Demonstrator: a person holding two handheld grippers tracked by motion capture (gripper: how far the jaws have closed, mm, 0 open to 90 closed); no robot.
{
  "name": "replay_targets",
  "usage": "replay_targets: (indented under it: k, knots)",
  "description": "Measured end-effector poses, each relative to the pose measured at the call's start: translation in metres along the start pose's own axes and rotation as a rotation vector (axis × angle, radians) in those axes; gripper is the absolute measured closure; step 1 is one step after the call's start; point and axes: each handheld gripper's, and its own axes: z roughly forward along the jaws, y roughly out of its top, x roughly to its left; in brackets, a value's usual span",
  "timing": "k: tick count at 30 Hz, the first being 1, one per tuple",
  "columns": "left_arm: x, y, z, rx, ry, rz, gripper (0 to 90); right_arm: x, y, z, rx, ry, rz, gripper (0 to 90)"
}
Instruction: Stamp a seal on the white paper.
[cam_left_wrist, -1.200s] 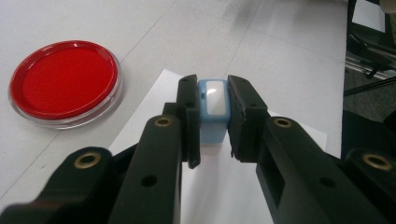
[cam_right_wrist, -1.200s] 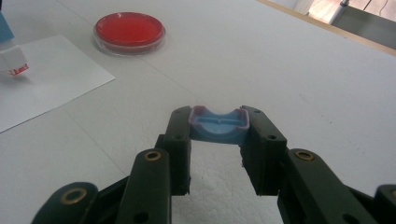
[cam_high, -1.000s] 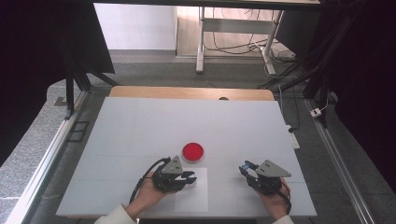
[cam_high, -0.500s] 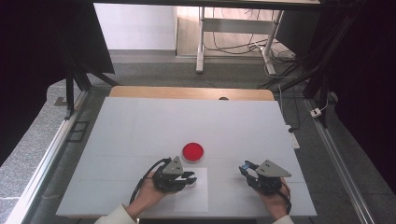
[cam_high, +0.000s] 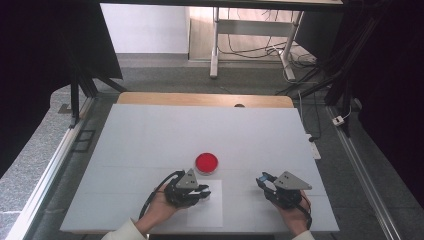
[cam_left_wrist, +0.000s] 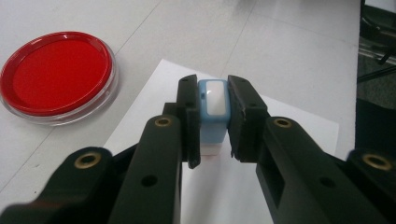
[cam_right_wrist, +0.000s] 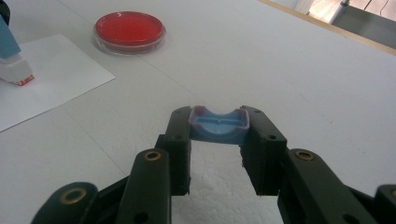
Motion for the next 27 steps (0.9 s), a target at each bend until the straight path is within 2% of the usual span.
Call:
replay_targets:
  k: [27]
  knots:
    - [-0.0050,0.0042,0.0021,0.074,0.030,0.037,75.6,0.0004,-0.0001,0.0004,0.002,0.000,-0.002,64.3]
